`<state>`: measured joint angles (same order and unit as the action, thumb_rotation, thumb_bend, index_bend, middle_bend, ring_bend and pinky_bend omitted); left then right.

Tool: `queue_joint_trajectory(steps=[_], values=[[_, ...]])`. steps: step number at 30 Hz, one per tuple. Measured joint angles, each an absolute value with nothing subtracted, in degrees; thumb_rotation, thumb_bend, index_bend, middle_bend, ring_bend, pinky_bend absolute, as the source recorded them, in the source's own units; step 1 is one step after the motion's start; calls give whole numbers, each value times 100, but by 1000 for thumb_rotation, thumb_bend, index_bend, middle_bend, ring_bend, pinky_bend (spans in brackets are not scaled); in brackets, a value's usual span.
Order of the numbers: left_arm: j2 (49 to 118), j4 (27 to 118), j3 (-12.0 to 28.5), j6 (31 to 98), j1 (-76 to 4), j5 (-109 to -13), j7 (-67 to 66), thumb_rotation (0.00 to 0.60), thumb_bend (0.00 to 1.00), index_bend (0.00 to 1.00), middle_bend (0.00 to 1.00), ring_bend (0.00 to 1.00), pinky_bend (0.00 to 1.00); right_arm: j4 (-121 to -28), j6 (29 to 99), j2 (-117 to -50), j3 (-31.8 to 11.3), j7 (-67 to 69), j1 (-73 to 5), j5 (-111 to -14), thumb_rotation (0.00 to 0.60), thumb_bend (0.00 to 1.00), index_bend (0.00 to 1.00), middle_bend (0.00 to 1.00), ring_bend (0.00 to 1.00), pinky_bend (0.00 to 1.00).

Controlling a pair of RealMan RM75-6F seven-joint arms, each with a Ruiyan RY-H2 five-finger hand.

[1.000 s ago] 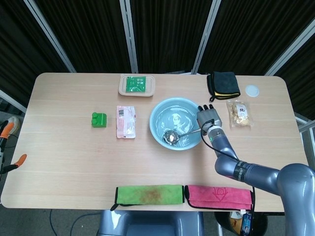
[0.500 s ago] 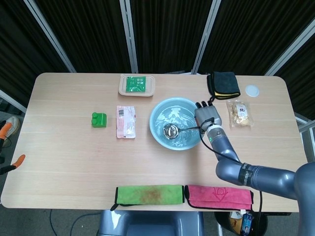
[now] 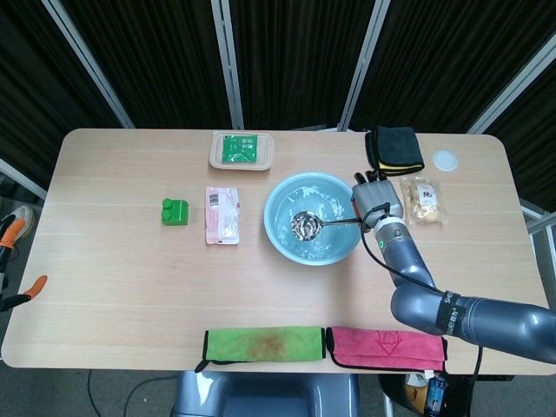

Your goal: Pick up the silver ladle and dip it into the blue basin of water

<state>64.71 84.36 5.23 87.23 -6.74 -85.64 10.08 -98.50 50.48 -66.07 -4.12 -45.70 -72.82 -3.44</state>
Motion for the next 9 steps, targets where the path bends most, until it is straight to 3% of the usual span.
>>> queue_joint_trajectory(steps=[9], values=[[6490,8427,532,8674,-692,-8528,979,600,233,21,0,0,0,-9636,4952,-6685,-314,-4580,-7275,-297,600,465,749,65,0,0]])
